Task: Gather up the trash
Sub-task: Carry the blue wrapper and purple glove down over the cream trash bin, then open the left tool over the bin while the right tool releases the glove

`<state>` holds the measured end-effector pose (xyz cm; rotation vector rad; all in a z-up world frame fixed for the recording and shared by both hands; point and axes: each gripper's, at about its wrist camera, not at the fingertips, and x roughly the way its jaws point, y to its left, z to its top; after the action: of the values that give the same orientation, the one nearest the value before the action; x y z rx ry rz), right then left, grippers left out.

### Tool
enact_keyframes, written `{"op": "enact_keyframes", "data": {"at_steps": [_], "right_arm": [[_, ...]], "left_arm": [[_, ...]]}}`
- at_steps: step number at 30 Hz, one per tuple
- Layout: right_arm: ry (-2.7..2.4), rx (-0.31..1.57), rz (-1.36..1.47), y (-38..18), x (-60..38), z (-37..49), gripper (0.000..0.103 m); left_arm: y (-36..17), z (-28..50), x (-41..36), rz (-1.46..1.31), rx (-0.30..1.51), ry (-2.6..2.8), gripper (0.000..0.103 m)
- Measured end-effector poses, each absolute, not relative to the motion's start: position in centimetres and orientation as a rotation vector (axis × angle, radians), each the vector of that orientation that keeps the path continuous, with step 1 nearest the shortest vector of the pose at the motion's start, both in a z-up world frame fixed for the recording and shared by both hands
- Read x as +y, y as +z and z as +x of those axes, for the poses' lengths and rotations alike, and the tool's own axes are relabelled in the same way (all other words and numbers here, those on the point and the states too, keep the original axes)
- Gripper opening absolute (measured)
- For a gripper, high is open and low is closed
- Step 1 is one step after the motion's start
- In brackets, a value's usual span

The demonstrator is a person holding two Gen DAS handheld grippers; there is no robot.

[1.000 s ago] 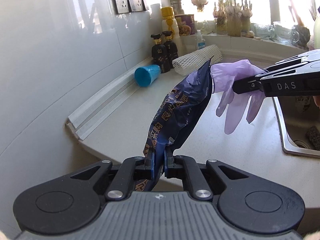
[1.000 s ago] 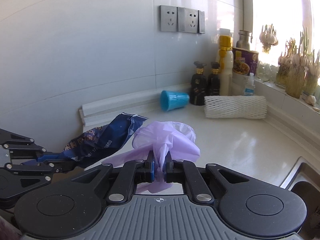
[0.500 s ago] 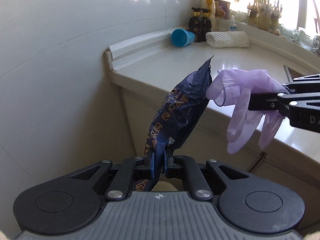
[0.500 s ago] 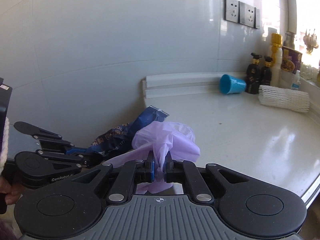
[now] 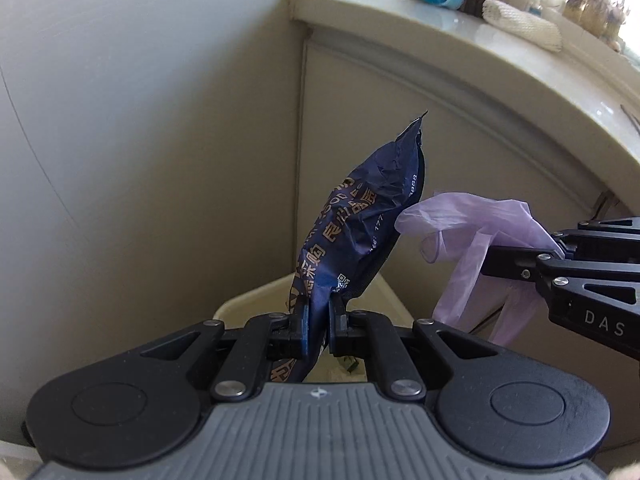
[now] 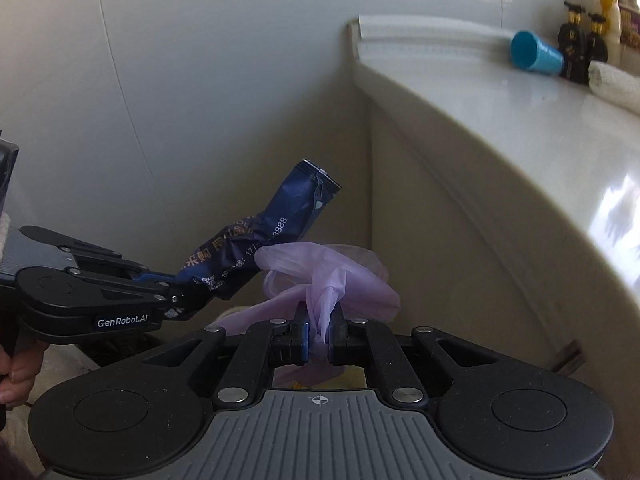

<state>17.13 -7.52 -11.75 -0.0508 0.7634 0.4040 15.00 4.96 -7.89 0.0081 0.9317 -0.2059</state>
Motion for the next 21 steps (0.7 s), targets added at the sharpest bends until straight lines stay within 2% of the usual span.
{"op": "enact_keyframes", "data": {"at_steps": [15,21], "right_arm": [[0.382,0.921,-0.010,-21.9,-7.2,18.0,0.009],[0.368,0.984,-0.008,-24.6,-7.1,19.2,0.010]], "left_arm": [[-17.9,16.3,4.8,-0.001,1.101,-0.108,0.008],[-20.0,17.9,4.3,0.059,1.130,-0.087,0.009]]}}
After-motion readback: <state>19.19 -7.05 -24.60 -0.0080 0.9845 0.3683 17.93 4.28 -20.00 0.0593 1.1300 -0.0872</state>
